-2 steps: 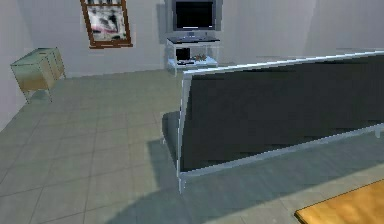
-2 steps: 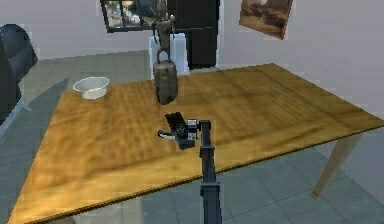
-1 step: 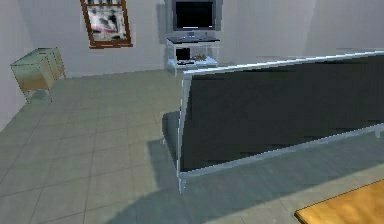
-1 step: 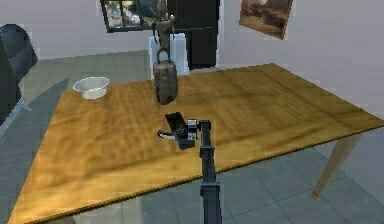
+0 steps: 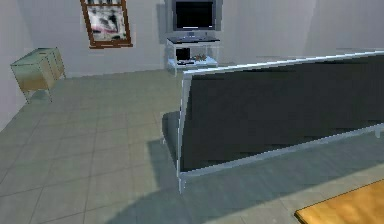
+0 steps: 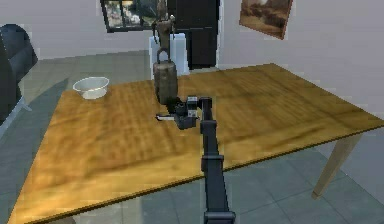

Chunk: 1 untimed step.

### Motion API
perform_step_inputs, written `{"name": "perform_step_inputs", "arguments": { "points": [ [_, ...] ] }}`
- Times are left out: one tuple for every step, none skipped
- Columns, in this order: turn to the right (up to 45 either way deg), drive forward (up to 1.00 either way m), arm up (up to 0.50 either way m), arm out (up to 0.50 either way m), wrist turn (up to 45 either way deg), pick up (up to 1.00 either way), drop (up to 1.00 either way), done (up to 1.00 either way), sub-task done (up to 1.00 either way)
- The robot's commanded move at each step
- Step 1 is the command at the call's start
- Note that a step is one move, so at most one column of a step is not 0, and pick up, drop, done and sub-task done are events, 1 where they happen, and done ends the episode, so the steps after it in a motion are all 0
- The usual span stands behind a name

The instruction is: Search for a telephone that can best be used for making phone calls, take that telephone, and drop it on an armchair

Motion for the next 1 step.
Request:
{"name": "perform_step_inputs", "arguments": {
  "points": [
    [0.0,0.0,0.22,0.0,0.0,0.0,0.0,0.0,0.0]
  ]
}}
